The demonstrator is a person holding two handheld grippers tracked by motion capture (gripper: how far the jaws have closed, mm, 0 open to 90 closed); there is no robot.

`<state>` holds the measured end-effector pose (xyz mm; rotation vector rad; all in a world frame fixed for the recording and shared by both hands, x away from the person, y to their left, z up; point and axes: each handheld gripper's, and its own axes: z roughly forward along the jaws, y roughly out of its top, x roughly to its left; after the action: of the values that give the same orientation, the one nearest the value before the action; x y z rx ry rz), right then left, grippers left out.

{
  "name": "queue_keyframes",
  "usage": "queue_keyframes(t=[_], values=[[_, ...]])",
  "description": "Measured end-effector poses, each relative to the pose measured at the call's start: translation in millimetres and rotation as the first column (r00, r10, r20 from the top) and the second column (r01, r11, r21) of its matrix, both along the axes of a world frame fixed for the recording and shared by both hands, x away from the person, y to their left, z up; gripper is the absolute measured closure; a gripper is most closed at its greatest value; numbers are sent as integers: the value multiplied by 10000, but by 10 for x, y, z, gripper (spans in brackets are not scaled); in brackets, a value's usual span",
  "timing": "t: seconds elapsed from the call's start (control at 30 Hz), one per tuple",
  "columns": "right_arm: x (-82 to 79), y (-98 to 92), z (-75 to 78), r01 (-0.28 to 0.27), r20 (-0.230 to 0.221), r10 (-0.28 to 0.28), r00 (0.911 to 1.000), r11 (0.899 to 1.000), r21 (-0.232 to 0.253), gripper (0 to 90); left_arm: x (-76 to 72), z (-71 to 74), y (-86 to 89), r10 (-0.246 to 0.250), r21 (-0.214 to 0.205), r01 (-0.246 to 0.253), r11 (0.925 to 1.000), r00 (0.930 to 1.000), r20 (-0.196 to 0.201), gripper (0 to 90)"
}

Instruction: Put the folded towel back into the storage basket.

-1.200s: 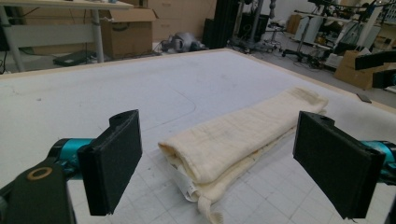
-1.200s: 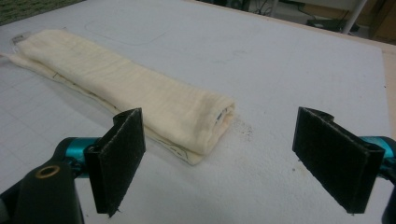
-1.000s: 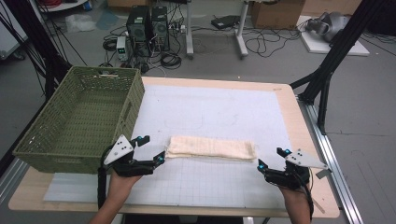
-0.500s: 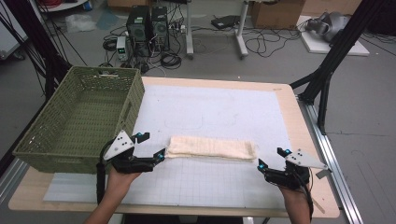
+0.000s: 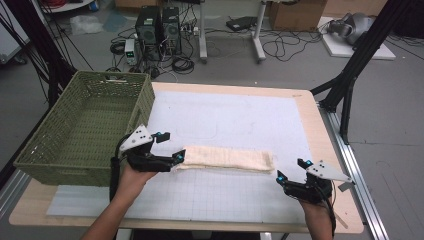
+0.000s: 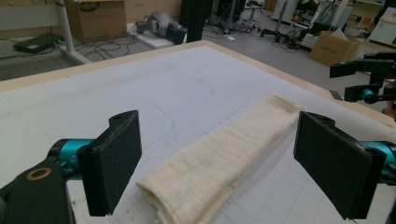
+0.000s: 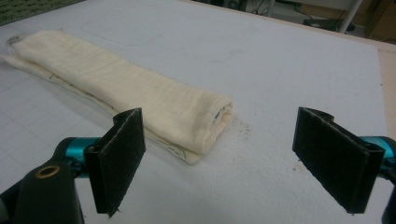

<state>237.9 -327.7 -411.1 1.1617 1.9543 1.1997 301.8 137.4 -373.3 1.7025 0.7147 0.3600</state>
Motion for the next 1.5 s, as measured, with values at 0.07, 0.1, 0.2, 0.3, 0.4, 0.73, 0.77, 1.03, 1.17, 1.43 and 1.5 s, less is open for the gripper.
queue_keyframes(t=[0.07, 0.1, 0.2, 0.3, 0.4, 0.73, 0.77, 1.03, 1.17, 1.43, 1.5], values=[[-4, -3, -1, 16, -30, -16, 10000, 10000, -46, 157, 47, -12, -32, 78, 68, -77, 9999, 9999, -151, 157], [-8, -1, -1, 54, -64, -54, 10000, 10000, -4, 157, 72, -25, -49, 83, 37, -82, 10000, 9992, -389, 157], [-8, -15, -3, 77, -37, -77, 10000, 10000, -32, 157, 142, -74, -97, 92, 106, -82, 9999, 9942, -1072, 164], [-7, -24, -6, 76, -52, -76, 10000, 10000, -46, 157, 193, -120, -137, 375, 369, -336, 9988, 9932, -1099, 164], [-3, -20, -9, 75, -54, -75, 10000, 10000, -25, 157, 233, -149, -147, 522, 505, -463, 9977, 9910, -1229, 165], [9, 5, -11, -19, -52, 19, 10000, 9999, -103, 157, 400, -317, -165, 1076, 1587, -749, 9845, 9720, -2089, 213], [8, 5, -12, 6, -83, -7, 10000, 10000, -80, 157, 410, -335, -173, 1117, 1641, -766, 9835, 9698, -2169, 220], [15, 3, -18, -30, -75, 29, 10000, 9999, -152, 157, 491, -486, -247, 1257, 1999, -676, 9775, 9474, -2944, 295], [10, -3, -16, -16, -74, 15, 10000, 9999, -151, 157, 489, -582, -298, 1207, 2390, -438, 9700, 9405, -3175, 301], [8, -6, -18, -11, -67, 10, 10000, 9999, -160, 157, 441, -696, -406, 1165, 3374, -79, 9413, 9459, -3030, 366], [10, -7, -20, -6, -97, 4, 10000, 9998, -177, 157, 418, -688, -433, 1136, 3834, -19, 9236, 9564, -2690, 407]])
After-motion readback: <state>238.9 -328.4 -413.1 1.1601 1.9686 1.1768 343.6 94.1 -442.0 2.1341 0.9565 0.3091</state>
